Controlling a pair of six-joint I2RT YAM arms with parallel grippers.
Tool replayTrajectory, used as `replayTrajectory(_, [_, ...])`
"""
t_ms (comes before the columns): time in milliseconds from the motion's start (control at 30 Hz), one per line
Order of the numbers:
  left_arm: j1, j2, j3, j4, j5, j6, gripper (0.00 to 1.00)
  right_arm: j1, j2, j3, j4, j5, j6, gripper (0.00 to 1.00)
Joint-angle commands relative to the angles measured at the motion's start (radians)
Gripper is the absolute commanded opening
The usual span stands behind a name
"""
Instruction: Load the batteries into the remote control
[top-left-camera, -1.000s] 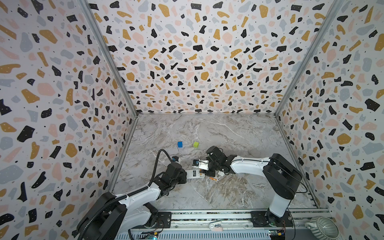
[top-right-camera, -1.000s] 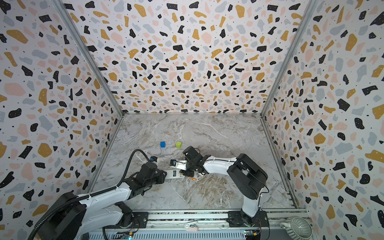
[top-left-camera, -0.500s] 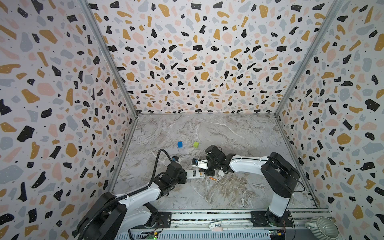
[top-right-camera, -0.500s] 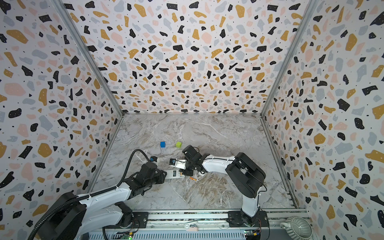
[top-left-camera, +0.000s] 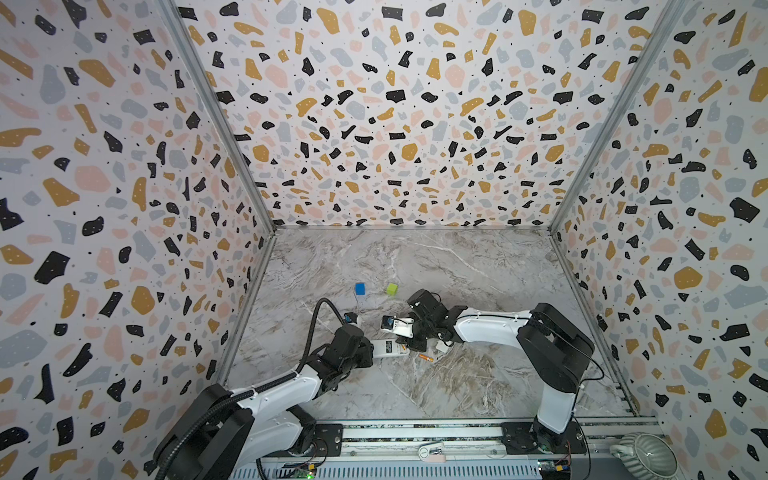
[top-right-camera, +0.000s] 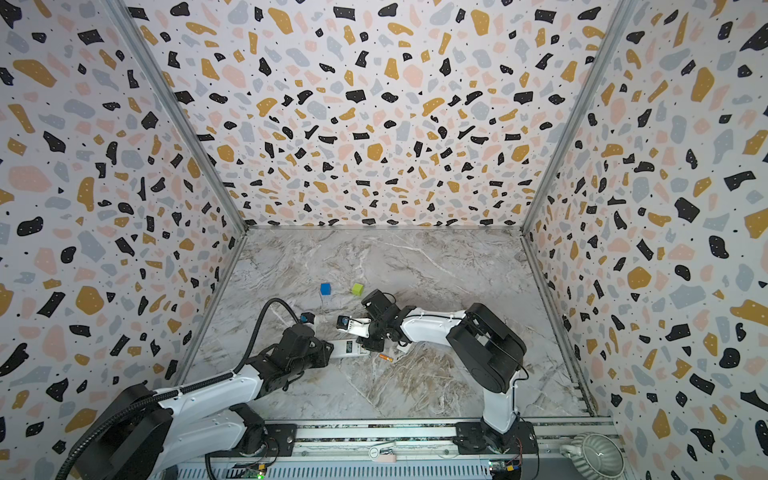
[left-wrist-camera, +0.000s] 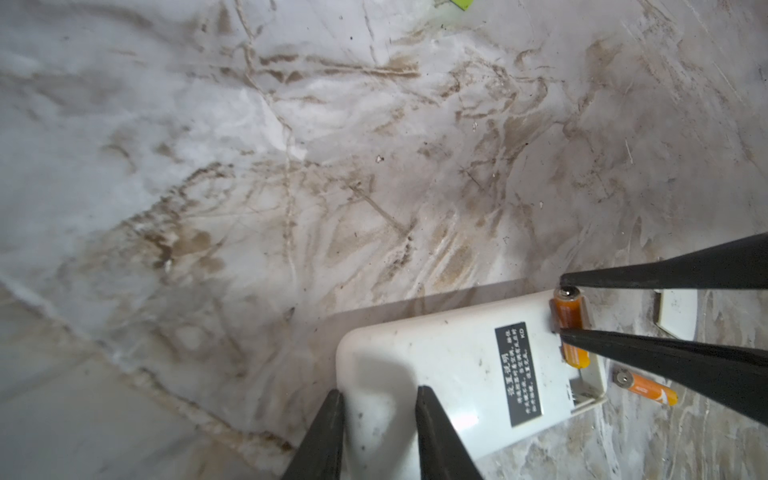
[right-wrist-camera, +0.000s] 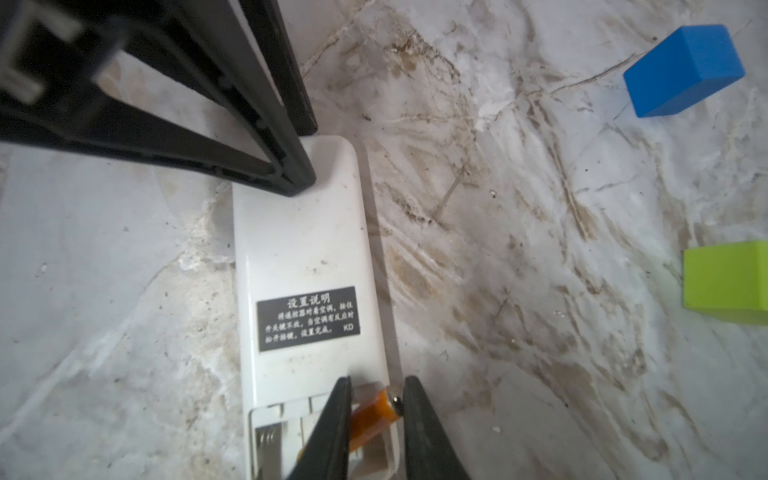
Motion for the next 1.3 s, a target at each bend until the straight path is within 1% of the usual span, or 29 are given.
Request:
replayTrajectory(0, [-0.001, 0.011, -0.03, -0.052, 0.007, 0.015, 0.31, -0.008, 0.003, 0.02, -0.06, 0.045, 0.037, 0.24])
replayTrajectory(133, [-0.001, 0.012, -0.03, -0.051, 0.007, 0.016, 0.31, -0.01, -0.005, 0.019, -0.066, 0.057, 0.07, 0.24])
replayTrajectory(300, [-0.001, 0.012, -0.03, -0.051, 0.007, 0.015, 0.31, -0.013, -0.004, 0.032, -0.077, 0.068, 0.134, 0.2])
replayTrajectory(400, [-0.001, 0.011, -0.031, -0.053, 0.007, 0.014, 0.31, -0.014, 0.008, 0.052, -0.095, 0.072, 0.172, 0.18])
replayTrajectory(567, [-0.001, 0.008, -0.032, -0.052, 0.007, 0.015, 0.31, -0.015, 0.043, 0.079, -0.145, 0.084, 0.207, 0.18])
replayTrajectory(700, [-0.001, 0.008, -0.032, -0.051, 0.008, 0.015, 0.31, -0.014, 0.046, 0.074, -0.154, 0.082, 0.23, 0.18])
replayTrajectory(833, [-0.001, 0.012, -0.03, -0.05, 0.009, 0.016, 0.31, -0.012, 0.024, 0.054, -0.136, 0.054, 0.247, 0.18])
replayTrajectory(1033, [-0.001, 0.011, -0.03, -0.051, 0.009, 0.015, 0.31, -0.01, 0.003, 0.044, -0.096, 0.045, 0.274, 0.28])
replayTrajectory(1267, [-0.001, 0.005, -0.034, -0.05, 0.007, 0.015, 0.31, -0.011, -0.011, 0.074, -0.098, 0.076, 0.289, 0.37])
